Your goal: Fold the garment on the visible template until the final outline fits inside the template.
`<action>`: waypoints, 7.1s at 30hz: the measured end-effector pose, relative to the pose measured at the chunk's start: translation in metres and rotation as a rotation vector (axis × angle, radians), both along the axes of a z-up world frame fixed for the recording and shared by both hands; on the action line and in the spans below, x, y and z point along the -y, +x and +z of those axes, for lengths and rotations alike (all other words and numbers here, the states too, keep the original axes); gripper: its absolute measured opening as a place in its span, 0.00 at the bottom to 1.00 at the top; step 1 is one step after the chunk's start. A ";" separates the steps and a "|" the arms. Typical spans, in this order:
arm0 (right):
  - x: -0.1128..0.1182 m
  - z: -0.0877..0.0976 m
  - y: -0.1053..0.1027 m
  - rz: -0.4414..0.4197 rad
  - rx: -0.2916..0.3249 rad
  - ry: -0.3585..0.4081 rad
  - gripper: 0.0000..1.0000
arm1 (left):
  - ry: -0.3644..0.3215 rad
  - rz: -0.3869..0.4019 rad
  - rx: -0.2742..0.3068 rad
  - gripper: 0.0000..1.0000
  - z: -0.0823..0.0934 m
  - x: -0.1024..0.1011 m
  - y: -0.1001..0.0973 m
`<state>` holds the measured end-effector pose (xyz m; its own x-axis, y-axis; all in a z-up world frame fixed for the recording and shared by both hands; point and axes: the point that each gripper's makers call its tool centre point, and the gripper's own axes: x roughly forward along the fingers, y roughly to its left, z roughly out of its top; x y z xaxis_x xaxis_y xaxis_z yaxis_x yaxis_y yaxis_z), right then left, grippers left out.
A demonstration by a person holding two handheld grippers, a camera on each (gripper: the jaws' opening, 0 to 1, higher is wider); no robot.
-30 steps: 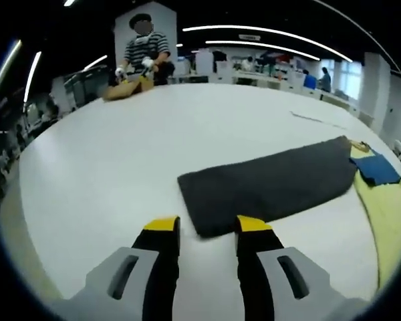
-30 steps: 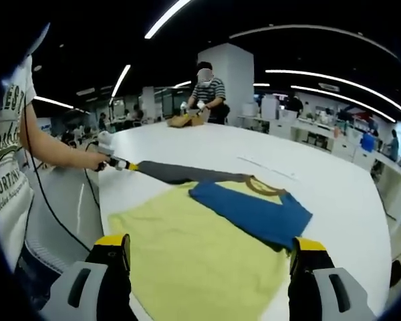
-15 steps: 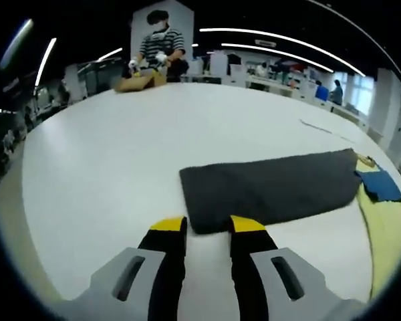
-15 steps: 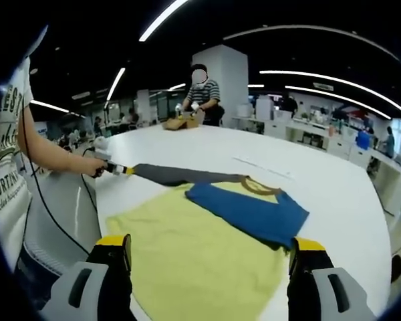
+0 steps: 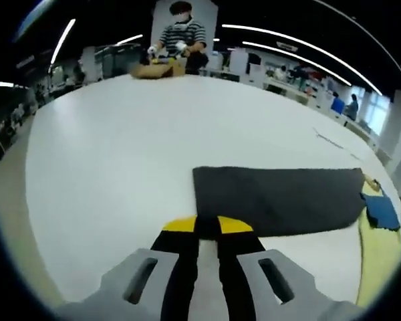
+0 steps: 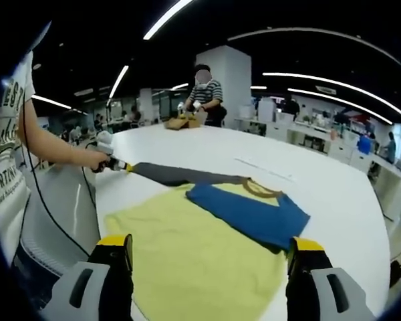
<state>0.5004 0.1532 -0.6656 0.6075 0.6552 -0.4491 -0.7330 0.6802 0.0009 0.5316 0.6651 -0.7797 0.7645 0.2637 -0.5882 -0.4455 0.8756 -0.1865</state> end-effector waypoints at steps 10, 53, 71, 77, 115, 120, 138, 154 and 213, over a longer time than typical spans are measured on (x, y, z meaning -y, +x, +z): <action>-0.006 -0.005 -0.002 0.017 -0.007 -0.011 0.96 | 0.117 -0.039 -0.066 0.02 0.005 0.004 0.000; -0.008 -0.008 -0.009 0.012 -0.024 -0.011 0.98 | -0.034 -0.161 0.036 0.00 0.039 0.044 0.032; -0.012 -0.011 -0.013 0.021 -0.031 -0.012 0.99 | -0.050 -0.273 0.126 0.00 0.075 0.079 0.058; -0.014 -0.011 -0.013 0.019 -0.032 -0.004 0.99 | -0.059 -0.305 0.152 0.00 0.085 0.093 0.068; -0.019 -0.011 -0.019 0.016 -0.034 0.016 0.99 | -0.095 -0.500 0.240 0.00 0.124 0.166 0.103; -0.022 -0.009 -0.021 0.023 -0.032 0.039 0.99 | -0.094 -0.535 0.245 0.00 0.128 0.179 0.107; -0.022 -0.009 -0.020 0.018 -0.028 0.063 0.99 | -0.142 -0.622 0.277 0.00 0.142 0.228 0.119; -0.018 -0.013 -0.021 0.016 -0.034 0.055 0.99 | -0.161 -0.705 0.301 0.00 0.157 0.277 0.132; 0.007 -0.030 -0.023 -0.050 -0.073 0.040 0.99 | -0.198 -1.089 0.385 0.00 0.150 0.469 0.147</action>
